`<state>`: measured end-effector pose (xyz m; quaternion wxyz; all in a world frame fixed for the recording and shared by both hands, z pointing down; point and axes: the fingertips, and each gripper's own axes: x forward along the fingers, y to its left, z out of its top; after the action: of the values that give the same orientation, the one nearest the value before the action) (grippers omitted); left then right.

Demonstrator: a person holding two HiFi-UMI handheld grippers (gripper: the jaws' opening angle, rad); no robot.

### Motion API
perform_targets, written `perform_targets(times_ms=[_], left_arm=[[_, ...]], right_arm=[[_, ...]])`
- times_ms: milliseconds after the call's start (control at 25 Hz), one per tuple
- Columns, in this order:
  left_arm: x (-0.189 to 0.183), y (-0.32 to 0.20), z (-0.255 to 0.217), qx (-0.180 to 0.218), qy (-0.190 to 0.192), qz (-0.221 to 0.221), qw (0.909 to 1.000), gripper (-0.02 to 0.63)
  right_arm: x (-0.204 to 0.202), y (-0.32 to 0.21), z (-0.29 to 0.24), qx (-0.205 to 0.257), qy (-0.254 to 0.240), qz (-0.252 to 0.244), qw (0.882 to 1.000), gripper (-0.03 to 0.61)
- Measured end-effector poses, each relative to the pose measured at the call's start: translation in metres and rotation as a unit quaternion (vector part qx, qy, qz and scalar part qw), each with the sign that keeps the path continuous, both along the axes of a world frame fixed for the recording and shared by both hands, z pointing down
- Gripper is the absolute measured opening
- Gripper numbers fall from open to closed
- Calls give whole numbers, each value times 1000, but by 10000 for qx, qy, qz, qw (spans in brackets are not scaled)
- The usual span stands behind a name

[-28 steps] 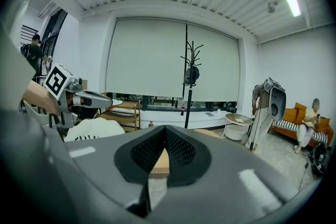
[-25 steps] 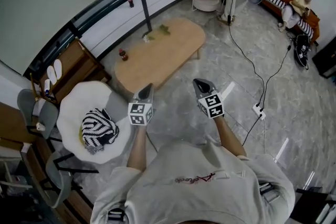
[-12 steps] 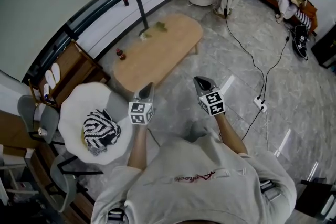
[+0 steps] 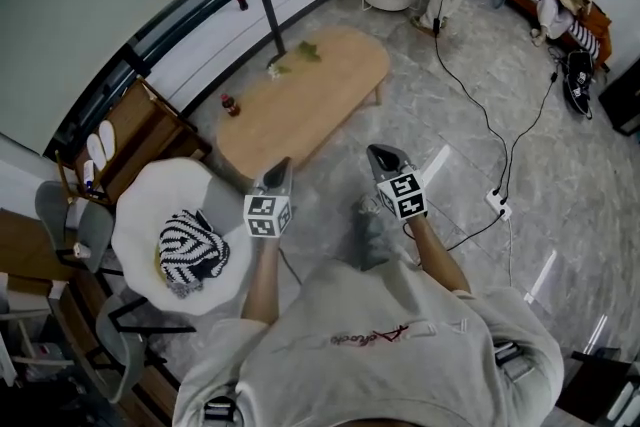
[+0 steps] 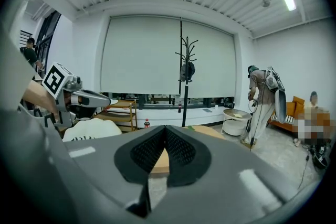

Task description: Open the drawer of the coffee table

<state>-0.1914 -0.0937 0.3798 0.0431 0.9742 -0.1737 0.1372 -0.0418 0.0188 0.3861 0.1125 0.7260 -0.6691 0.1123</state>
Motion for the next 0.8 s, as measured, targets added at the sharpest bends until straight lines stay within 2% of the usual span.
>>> perform_targets(times_ms=[200,800], left_arm=[[40,-27,-1,39,-27,6,10000,0],[218,-121,-33,218,7,21,9998,0]], right_arm=[[37,-27,3,36,-17,-20,10000,5],[204,-127,-24,249,85,-199,9995,5]])
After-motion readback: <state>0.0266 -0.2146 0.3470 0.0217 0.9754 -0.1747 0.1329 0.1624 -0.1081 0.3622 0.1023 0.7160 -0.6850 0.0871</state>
